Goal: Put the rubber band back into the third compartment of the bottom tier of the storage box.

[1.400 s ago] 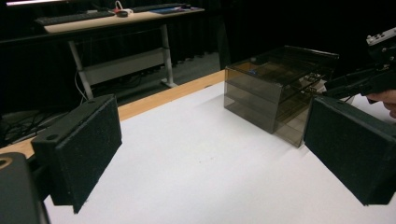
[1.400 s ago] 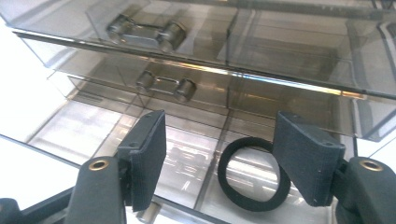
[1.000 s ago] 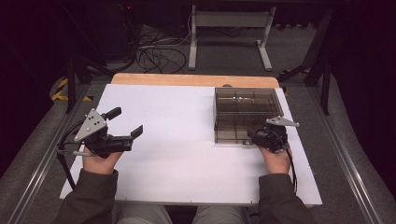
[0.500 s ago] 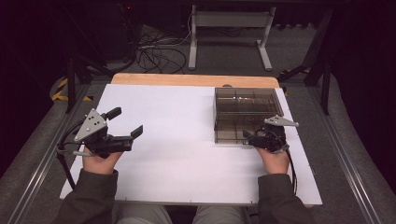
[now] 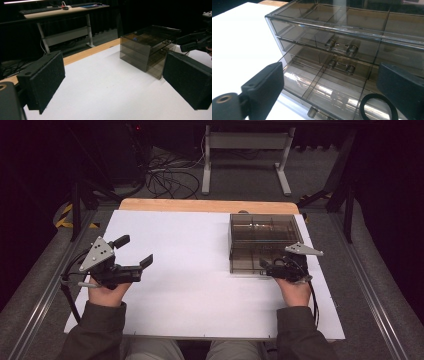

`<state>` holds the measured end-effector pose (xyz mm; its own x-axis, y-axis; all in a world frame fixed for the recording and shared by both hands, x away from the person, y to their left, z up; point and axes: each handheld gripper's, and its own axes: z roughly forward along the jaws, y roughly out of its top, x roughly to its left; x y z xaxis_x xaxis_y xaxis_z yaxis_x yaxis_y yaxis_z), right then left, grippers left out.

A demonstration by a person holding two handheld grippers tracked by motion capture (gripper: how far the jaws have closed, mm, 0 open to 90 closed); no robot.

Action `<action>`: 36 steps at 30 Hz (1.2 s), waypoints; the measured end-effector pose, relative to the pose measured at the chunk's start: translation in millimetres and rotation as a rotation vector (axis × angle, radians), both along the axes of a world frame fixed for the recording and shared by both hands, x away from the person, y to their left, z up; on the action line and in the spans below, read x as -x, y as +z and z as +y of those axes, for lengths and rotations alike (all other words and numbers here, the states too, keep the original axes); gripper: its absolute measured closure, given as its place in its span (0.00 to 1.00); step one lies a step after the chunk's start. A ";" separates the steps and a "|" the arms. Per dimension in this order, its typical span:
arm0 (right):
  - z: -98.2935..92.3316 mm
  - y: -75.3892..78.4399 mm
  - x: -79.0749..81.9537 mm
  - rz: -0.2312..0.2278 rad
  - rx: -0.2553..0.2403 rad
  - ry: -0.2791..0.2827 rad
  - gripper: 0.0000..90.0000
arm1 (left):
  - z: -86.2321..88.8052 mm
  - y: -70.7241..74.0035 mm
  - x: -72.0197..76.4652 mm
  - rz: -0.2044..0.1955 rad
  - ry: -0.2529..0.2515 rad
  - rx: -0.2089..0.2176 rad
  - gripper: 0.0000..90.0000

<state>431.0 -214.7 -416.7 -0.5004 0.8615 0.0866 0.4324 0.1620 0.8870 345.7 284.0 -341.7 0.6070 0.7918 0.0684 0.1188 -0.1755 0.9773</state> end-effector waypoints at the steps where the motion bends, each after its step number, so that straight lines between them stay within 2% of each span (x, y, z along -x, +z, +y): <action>1: -0.1 0.5 0.0 0.001 -0.002 0.001 0.07 | -0.2 -0.1 0.1 0.002 -0.001 0.000 0.06; 14: 3.2 7.8 2.6 -0.015 -0.004 0.012 0.02 | -0.2 -0.3 0.4 0.001 -0.002 0.000 0.06; 22: 4.4 11.7 4.6 -0.022 -0.022 0.019 0.01 | -0.8 -0.6 0.7 0.004 0.000 0.000 0.06; 36: 1.0 21.1 10.9 -0.065 -0.055 0.038 0.00 | -2.6 -2.4 -4.5 0.015 0.001 0.001 0.06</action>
